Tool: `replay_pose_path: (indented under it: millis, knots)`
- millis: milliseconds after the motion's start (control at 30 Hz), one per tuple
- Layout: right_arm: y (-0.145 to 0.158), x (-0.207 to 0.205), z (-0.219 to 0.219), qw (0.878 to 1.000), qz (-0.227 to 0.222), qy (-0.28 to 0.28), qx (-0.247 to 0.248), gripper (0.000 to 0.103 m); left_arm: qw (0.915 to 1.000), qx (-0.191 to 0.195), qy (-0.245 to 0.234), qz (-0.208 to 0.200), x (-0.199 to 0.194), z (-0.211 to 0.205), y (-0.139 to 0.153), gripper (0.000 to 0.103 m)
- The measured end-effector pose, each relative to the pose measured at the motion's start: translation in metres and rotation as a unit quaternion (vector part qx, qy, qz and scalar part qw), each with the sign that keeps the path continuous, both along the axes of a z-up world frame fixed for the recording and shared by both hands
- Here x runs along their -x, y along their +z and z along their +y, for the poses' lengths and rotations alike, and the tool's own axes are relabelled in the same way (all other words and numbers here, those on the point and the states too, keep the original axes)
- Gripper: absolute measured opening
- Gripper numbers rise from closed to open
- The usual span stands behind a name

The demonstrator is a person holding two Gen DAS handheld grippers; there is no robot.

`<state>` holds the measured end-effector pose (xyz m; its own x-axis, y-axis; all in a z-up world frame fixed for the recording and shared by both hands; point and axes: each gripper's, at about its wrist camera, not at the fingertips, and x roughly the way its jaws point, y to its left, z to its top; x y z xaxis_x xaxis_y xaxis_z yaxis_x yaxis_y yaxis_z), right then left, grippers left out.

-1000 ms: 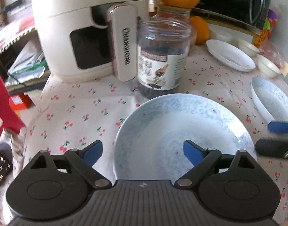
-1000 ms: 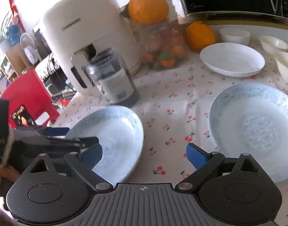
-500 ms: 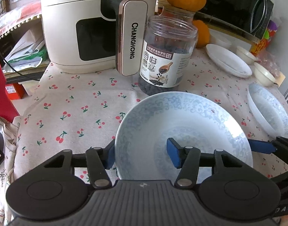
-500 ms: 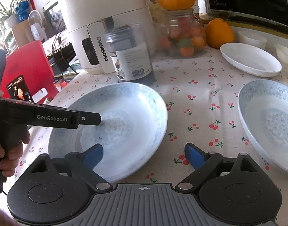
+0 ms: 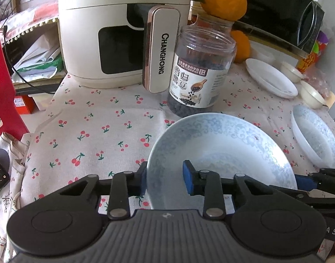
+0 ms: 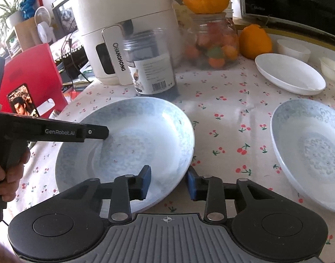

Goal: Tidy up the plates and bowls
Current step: 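Lower the held plate onto the other blue-patterned plate with both tools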

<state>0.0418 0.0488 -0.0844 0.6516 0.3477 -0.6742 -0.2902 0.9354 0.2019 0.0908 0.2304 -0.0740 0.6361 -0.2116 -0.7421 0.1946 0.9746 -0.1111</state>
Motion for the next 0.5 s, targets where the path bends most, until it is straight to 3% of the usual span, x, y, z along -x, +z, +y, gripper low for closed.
replay_pose_path:
  millis: [500]
  knots:
    - [0.017,-0.007,-0.031,1.000,0.008,-0.023,-0.019,0.029,0.9999,-0.004,-0.009,-0.012,0.003,-0.023,0.016,0.028]
